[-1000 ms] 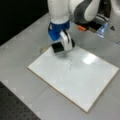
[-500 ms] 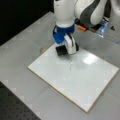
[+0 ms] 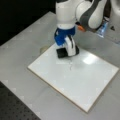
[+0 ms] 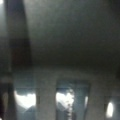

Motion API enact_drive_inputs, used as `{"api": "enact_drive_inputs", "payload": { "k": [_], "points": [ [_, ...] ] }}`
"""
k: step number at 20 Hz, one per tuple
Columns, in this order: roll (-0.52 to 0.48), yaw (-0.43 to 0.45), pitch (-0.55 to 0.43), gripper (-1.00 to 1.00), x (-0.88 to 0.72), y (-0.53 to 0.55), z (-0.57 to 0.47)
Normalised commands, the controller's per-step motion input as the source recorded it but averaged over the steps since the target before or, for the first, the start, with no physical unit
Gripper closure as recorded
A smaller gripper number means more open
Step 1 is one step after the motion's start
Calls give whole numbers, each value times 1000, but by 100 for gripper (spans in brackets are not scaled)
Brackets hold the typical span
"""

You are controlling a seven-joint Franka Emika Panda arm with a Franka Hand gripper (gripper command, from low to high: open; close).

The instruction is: Erasing curve lines

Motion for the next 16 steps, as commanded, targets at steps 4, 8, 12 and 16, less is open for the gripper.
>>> {"api": "enact_drive_inputs", "payload": {
  "k": [4, 8, 12, 16],
  "points": [
    [87, -60, -180, 100, -61, 89, -202],
    [67, -69, -153, 100, -40, 146, -214],
    [60, -76, -139, 100, -12, 218, -260],
    [40, -92, -133, 100, -2, 271, -302]
  ]
}}
